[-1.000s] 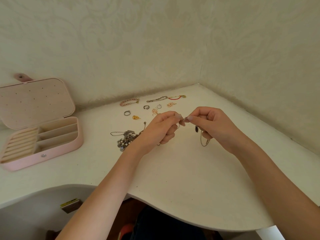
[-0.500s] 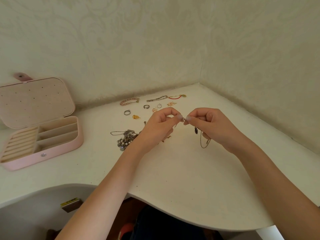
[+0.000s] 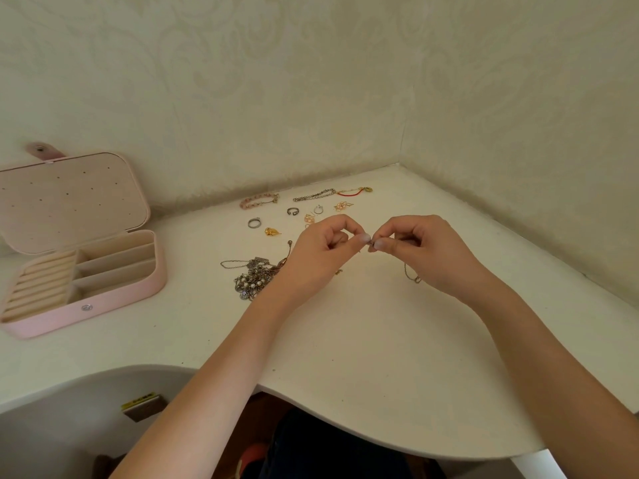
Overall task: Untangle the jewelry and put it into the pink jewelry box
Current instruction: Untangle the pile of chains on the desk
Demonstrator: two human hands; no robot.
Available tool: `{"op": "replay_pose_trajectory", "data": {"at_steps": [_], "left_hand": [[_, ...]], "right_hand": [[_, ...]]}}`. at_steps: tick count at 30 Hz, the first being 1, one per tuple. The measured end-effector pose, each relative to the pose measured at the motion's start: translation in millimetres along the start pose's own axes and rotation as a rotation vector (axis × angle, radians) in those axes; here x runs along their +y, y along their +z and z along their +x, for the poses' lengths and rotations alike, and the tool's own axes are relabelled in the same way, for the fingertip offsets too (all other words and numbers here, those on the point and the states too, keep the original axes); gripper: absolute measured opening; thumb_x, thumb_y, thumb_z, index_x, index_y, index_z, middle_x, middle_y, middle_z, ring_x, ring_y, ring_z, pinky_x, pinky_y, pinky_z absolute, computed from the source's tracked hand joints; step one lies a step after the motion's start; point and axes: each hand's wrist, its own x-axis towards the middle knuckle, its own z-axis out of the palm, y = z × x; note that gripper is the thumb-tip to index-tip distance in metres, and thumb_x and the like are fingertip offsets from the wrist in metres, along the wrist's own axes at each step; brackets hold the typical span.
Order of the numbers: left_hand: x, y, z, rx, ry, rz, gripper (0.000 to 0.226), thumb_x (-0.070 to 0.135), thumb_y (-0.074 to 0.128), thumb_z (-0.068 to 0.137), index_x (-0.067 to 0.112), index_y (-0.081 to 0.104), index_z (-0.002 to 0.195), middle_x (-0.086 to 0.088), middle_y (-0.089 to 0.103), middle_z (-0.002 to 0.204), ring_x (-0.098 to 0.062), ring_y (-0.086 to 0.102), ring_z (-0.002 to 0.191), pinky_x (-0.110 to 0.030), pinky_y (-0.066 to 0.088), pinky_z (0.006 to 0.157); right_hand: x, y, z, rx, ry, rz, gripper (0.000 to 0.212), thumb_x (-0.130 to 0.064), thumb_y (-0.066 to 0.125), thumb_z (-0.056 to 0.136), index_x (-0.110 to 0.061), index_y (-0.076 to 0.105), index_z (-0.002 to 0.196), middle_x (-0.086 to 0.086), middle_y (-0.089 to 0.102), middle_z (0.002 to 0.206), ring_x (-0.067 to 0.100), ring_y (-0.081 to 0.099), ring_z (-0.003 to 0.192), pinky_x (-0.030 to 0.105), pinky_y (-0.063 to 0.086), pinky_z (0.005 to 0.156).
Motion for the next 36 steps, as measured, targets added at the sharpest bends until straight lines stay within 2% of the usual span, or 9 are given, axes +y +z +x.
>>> {"op": "replay_pose_trajectory", "data": {"at_steps": [4, 8, 13, 18, 20, 24, 26, 31, 36], "left_hand": [[0, 0, 1, -0.01, -0.021, -0.001, 0.013, 0.021, 0.058, 0.092, 0.013, 0.06, 0.082, 0.001, 0.028, 0.049, -0.006, 0.021, 0.041, -0.015, 0.023, 0.043], [1, -1, 2, 0.002, -0.043, -0.027, 0.013, 0.021, 0.058, 0.092, 0.01, 0.061, 0.085, 0.0, 0.029, 0.049, -0.005, 0.02, 0.039, -0.015, 0.021, 0.04], [1, 0, 2, 0.036, -0.056, -0.045, 0.015, 0.02, 0.058, 0.092, 0.015, 0.062, 0.078, 0.007, 0.029, 0.044, -0.007, 0.02, 0.038, -0.015, 0.021, 0.039], [5, -5, 4, 0.072, -0.143, -0.186, 0.021, 0.015, 0.051, 0.094, 0.016, 0.056, 0.073, 0.012, 0.029, 0.043, -0.008, 0.019, 0.038, -0.021, 0.012, 0.041], [6, -6, 4, 0.08, -0.167, -0.239, 0.022, 0.013, 0.048, 0.094, 0.015, 0.054, 0.073, 0.009, 0.027, 0.046, -0.01, 0.018, 0.039, -0.025, 0.011, 0.042], [6, -7, 6, 0.124, -0.211, -0.288, 0.021, 0.012, 0.048, 0.093, 0.016, 0.053, 0.074, 0.008, 0.026, 0.046, -0.009, 0.017, 0.038, -0.02, 0.013, 0.04], [2, -7, 6, 0.179, -0.202, -0.156, 0.017, 0.018, 0.052, 0.092, 0.016, 0.058, 0.076, 0.005, 0.03, 0.048, -0.01, 0.021, 0.038, -0.021, 0.016, 0.041], [-10, -1, 0, 0.188, -0.093, 0.737, 0.012, 0.033, 0.053, 0.089, 0.025, 0.057, 0.082, 0.007, 0.046, 0.055, -0.012, 0.045, 0.056, -0.024, 0.026, 0.047], [-14, -4, 2, 0.242, -0.049, 0.957, 0.015, 0.029, 0.051, 0.088, 0.022, 0.065, 0.089, 0.006, 0.056, 0.084, -0.016, 0.051, 0.078, -0.026, 0.031, 0.059]], "right_hand": [[0, 3, 0, 0.073, -0.061, -0.068, 0.011, -0.023, 0.066, 0.086, -0.023, 0.068, 0.075, 0.006, 0.038, 0.053, 0.01, 0.036, 0.051, 0.021, 0.031, 0.054], [0, 5, 0, 0.143, -0.107, -0.092, 0.011, -0.025, 0.064, 0.087, -0.021, 0.066, 0.077, -0.008, 0.036, 0.052, 0.009, 0.039, 0.058, 0.025, 0.036, 0.057], [2, 6, -1, 0.156, -0.134, -0.122, 0.006, -0.025, 0.06, 0.091, -0.023, 0.06, 0.085, -0.001, 0.037, 0.056, 0.012, 0.036, 0.054, 0.033, 0.041, 0.058], [1, 1, -1, 0.174, -0.166, -0.163, 0.011, -0.021, 0.062, 0.089, -0.03, 0.057, 0.092, -0.008, 0.034, 0.056, 0.014, 0.038, 0.053, 0.033, 0.043, 0.058], [2, 0, -2, 0.203, -0.164, -0.209, 0.01, -0.027, 0.066, 0.086, -0.034, 0.06, 0.088, -0.011, 0.037, 0.056, 0.011, 0.041, 0.056, 0.028, 0.038, 0.057], [3, 0, -1, 0.23, -0.124, -0.222, 0.006, -0.034, 0.07, 0.081, -0.034, 0.067, 0.087, -0.014, 0.037, 0.053, 0.005, 0.042, 0.056, 0.014, 0.029, 0.056], [2, -2, -1, 0.218, -0.089, -0.102, 0.005, -0.03, 0.067, 0.085, -0.031, 0.068, 0.089, -0.01, 0.033, 0.051, 0.007, 0.037, 0.052, 0.013, 0.029, 0.054], [-5, -6, 1, 0.12, 0.025, 0.189, 0.022, -0.014, 0.048, 0.096, -0.025, 0.065, 0.103, -0.008, 0.044, 0.056, 0.008, 0.041, 0.054, 0.018, 0.033, 0.049], [-6, -9, 2, 0.01, 0.098, 0.311, 0.034, 0.001, 0.04, 0.091, -0.018, 0.064, 0.106, -0.002, 0.064, 0.07, 0.013, 0.046, 0.058, 0.015, 0.036, 0.05]]}}
